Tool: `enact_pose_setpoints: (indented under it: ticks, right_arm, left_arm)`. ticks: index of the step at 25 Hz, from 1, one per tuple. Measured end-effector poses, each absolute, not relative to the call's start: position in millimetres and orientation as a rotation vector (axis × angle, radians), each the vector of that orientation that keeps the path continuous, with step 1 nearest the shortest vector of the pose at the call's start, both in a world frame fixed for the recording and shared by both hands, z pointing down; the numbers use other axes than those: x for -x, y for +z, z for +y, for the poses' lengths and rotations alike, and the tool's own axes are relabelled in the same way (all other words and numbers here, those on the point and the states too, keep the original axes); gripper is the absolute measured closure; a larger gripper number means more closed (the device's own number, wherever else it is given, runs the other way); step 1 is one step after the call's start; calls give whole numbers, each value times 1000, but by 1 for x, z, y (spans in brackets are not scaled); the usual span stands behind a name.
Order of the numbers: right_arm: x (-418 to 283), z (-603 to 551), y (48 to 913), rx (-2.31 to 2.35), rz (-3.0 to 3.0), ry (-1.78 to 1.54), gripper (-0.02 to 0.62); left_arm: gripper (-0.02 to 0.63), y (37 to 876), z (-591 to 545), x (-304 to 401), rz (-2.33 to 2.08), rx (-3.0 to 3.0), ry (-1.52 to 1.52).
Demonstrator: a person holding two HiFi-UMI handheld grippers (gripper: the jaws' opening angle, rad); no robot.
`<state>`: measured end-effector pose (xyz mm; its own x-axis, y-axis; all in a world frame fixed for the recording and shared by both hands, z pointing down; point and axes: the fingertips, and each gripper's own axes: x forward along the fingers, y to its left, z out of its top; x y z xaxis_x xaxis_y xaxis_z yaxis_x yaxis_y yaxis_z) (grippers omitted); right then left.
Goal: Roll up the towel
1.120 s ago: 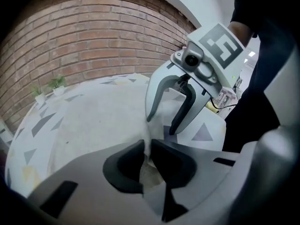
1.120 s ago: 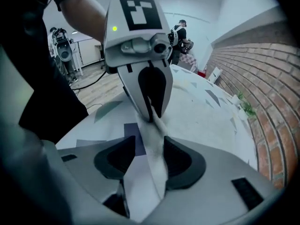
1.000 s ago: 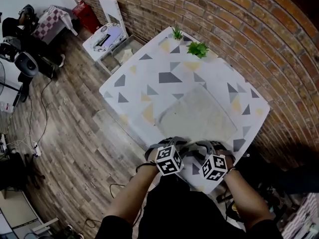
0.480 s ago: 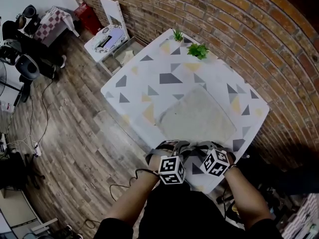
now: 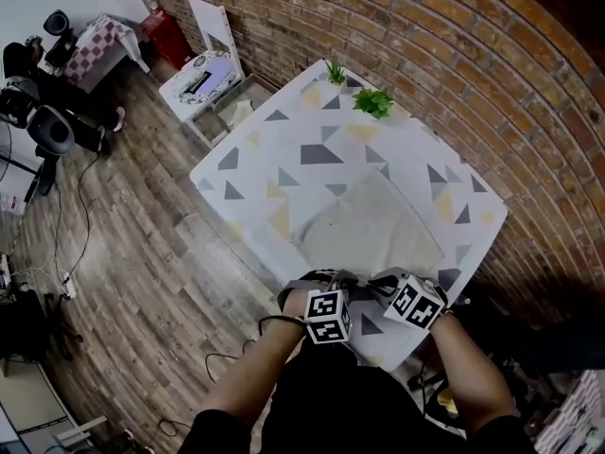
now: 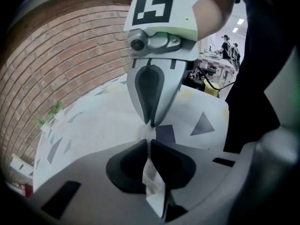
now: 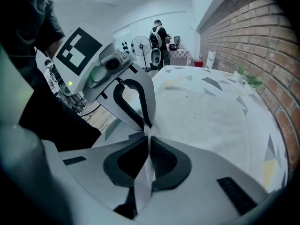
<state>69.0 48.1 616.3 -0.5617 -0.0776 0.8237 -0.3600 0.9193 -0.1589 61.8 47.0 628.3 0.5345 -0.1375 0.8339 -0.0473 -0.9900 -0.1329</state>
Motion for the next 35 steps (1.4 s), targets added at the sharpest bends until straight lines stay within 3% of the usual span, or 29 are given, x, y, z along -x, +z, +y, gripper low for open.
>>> enact_pose_setpoints:
  ticks: [4, 9, 10, 11, 12, 13, 16, 20, 25, 29, 32, 35]
  right_arm:
    - [-73, 31, 617, -362, -2128, 301, 541]
    - [-76, 28, 621, -329, -2079, 175, 423]
    - [-77, 28, 624, -316, -2071, 175, 425]
    - [-78, 28, 626, -313, -2068, 185, 460]
    - [-79, 27, 628, -317, -2069, 207, 537]
    - [-79, 25, 629, -327, -2073, 239, 552]
    - [-80, 19, 631, -350, -2078, 377, 557]
    - [-86, 7, 639, -399, -2084, 637, 558]
    - [-89, 5, 640, -434, -2072, 863, 560]
    - [-90, -1, 636, -459, -2076, 684, 539]
    - [-92, -3, 621, -486, -2090, 472, 452]
    - [-84, 7, 597, -451, -2157, 256, 443]
  left_arm:
    - [571, 627, 36, -61, 117, 2811, -1496]
    - [571, 631, 27, -57, 41, 2942, -1556]
    - [571, 631, 26, -57, 27, 2950, -1567]
    - [571, 632, 24, -56, 18, 2952, -1574]
    - [571, 632, 21, -56, 19, 2946, -1573]
    - [569, 631, 18, -56, 29, 2932, -1566]
    - [552, 627, 8, -55, 81, 2844, -1526]
    - [475, 620, 10, -54, 100, 2736, -1479]
    - [465, 635, 23, -53, 53, 2641, -1515]
    - [545, 637, 16, -54, 82, 2738, -1524]
    - [558, 637, 15, -55, 56, 2860, -1558]
    - [563, 635, 16, -53, 19, 2987, -1593]
